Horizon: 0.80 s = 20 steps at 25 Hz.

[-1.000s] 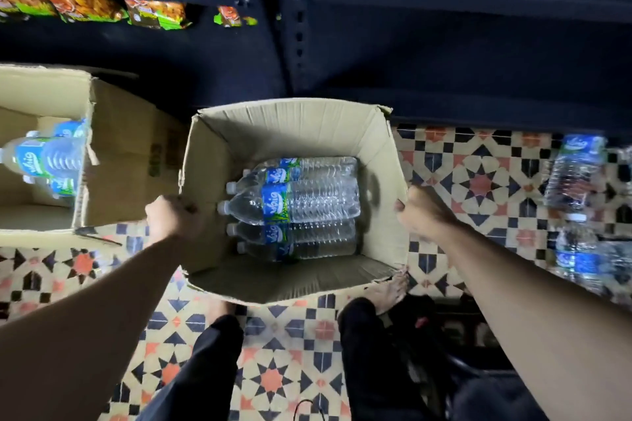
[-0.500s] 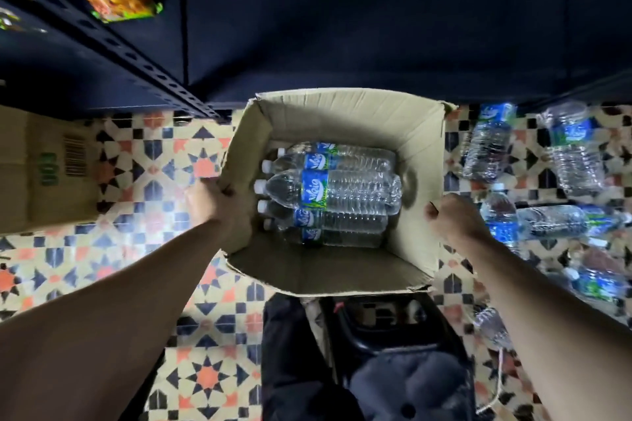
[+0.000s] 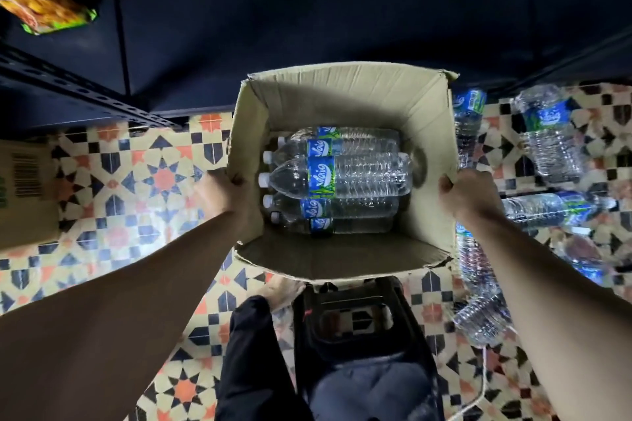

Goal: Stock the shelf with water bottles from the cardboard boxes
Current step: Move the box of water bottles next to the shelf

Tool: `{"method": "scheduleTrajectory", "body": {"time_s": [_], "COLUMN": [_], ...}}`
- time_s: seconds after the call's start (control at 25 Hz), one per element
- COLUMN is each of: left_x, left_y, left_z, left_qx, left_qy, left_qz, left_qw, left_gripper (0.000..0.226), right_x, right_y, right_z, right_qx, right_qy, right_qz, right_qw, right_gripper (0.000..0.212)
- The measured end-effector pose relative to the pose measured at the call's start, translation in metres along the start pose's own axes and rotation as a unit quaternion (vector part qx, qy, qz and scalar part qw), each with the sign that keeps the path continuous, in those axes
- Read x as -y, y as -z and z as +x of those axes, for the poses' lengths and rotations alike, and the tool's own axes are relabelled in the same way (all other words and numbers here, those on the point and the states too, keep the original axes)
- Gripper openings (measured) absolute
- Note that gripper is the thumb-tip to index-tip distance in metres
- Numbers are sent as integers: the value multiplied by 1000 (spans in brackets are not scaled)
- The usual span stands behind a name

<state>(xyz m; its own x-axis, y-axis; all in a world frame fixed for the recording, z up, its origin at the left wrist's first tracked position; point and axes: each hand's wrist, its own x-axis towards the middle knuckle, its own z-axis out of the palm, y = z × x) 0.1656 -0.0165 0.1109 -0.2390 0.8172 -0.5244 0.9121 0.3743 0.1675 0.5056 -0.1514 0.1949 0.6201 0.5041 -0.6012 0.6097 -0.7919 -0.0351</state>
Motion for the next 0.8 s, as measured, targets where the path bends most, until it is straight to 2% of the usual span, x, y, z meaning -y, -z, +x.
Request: {"method": "scheduleTrajectory", "body": {"time_s": [0.24, 0.48, 0.56, 0.72, 0.8], "left_x": [-7, -4, 1, 8, 12], "left_y": [5, 23, 32, 56, 70], "left_z": [-4, -10, -9, -15, -19], "left_qx": [21, 55, 82, 170, 195], "left_qy": [-26, -117, -141, -176, -183], "left_qz": [39, 95, 116, 89, 57], "left_qw": [999, 987, 980, 966, 962], "left_gripper": [29, 26, 30, 30, 29], "right_x": [-16, -1, 6, 19, 29], "right_y": [-9, -14, -24, -35, -32], "right_z": [4, -13, -20, -39, -52], "right_qx": [-1, 34, 40, 19, -17], "right_qy": [10, -4, -6, -78, -104], "right_qz": [-36, -63, -62, -45, -24], "right_qw": [999, 997, 997, 996, 994], "right_gripper": [45, 46, 44, 33, 41]}}
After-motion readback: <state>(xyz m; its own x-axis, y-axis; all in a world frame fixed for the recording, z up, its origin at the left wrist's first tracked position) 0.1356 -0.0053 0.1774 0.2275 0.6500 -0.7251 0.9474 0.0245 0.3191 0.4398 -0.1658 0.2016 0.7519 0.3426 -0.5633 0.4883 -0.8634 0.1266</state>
